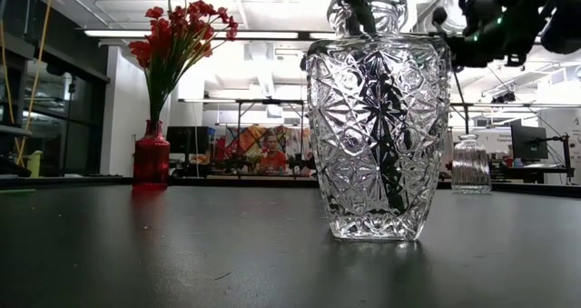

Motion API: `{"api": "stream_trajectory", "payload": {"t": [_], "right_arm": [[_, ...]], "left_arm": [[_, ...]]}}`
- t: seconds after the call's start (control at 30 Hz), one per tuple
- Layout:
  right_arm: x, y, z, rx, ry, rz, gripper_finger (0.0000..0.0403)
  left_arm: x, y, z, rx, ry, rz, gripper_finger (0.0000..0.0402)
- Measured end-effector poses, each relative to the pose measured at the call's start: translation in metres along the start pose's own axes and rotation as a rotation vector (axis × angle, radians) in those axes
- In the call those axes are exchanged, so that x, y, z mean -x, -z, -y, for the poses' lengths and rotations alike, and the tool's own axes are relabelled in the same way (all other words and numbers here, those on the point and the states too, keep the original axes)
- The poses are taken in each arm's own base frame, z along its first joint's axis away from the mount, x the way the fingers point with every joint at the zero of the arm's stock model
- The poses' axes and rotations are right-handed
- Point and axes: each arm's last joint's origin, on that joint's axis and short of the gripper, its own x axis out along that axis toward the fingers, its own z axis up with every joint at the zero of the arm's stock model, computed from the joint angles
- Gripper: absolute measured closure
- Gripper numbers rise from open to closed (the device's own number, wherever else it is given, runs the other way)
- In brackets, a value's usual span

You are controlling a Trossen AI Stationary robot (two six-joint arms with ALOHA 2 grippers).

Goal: Sort flowers into vase by color
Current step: Put the top black tulip into the top transparent vase

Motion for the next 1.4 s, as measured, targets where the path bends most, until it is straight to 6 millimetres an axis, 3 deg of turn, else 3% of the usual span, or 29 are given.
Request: {"api": "stream_trajectory", "payload": {"t": [0.4,0.7,1.07,1.23,1.4], "right_arm": [[-0.019,0.016,0.009,0.008,0.032,-0.032,0.0403],[-0.028,0.037,0.002,0.014,0.005,-0.102,0.0403],[-0.009,0.035,-0.003,0.064,-0.069,-0.143,0.0403],[0.005,0.037,0.003,0.115,-0.12,-0.218,0.0403],[0.011,0.045,0.012,0.051,-0.097,-0.306,0.0402]], "left_arm": [[-0.011,0.013,-0.005,0.035,-0.029,-0.033,0.0213],[-0.011,0.013,-0.005,0.016,-0.046,-0.03,0.0213],[-0.01,0.017,-0.007,0.024,-0.06,-0.073,0.0213],[-0.01,0.017,-0.007,0.018,-0.062,-0.078,0.0213],[-0.01,0.017,-0.007,-0.003,-0.061,-0.079,0.0213]]}}
